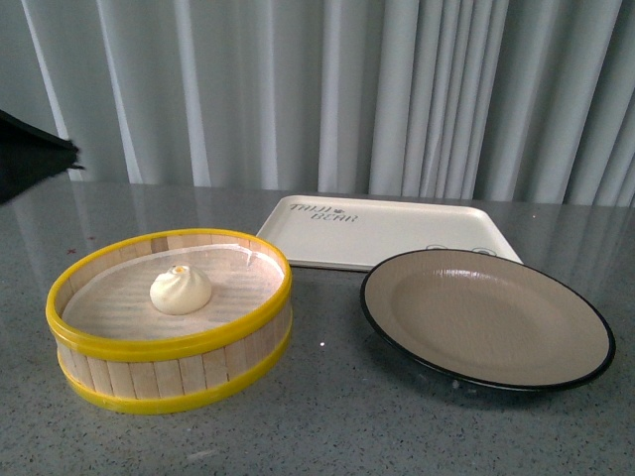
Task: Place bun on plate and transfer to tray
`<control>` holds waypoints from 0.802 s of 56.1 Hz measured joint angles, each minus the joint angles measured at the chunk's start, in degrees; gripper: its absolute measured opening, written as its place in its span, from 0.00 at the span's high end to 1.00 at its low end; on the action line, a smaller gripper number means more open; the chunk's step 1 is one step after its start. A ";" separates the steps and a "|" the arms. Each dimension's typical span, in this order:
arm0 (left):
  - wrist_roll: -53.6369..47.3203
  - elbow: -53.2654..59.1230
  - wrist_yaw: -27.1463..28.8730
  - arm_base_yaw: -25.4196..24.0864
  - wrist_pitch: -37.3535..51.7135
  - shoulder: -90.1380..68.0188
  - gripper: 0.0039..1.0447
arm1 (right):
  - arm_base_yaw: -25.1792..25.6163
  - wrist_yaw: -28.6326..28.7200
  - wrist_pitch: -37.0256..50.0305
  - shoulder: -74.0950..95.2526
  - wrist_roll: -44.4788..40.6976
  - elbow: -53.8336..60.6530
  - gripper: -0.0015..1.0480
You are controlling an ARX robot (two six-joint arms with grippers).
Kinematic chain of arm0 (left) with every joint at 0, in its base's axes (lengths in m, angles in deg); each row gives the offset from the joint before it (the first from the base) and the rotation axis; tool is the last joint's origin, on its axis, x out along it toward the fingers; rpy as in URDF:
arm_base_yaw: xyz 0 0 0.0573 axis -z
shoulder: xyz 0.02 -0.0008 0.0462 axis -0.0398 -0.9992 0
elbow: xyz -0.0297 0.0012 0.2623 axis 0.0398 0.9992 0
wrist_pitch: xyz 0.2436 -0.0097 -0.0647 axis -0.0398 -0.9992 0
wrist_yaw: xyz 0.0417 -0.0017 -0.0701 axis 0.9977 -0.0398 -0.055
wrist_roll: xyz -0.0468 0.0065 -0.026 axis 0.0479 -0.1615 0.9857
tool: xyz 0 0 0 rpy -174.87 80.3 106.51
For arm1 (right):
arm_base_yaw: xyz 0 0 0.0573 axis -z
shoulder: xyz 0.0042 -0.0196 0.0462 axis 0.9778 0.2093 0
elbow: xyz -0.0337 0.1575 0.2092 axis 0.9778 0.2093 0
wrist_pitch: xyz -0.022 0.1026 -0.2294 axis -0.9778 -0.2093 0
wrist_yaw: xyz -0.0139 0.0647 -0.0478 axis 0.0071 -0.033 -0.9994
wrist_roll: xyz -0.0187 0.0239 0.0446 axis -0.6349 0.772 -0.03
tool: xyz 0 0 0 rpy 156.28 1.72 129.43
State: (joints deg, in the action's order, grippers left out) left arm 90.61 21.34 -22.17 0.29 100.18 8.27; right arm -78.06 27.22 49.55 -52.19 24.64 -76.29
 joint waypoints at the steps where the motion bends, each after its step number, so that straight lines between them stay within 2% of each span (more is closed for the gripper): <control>1: -1.05 -1.31 0.09 0.42 0.15 -2.10 0.06 | 0.00 0.00 0.00 0.00 0.00 0.00 0.08; 9: -8.07 -10.64 0.85 3.17 -1.01 -13.07 0.06 | 0.00 0.00 0.00 0.00 -0.02 0.00 0.08; 18: -14.84 -17.38 2.34 5.14 -3.98 -17.75 0.06 | 0.00 0.00 0.00 0.00 0.00 0.00 0.08; 33: -24.72 -21.75 6.05 7.76 -7.39 -22.62 0.06 | 0.00 0.00 0.00 0.00 0.00 0.00 0.08; 45: -26.03 -25.51 9.70 9.68 -10.34 -27.30 0.06 | 0.00 0.00 0.00 0.00 0.00 0.00 0.08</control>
State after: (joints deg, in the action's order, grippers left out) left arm 64.58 -4.17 -12.47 9.97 89.84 -19.03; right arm -78.06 27.22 49.55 -52.19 24.64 -76.29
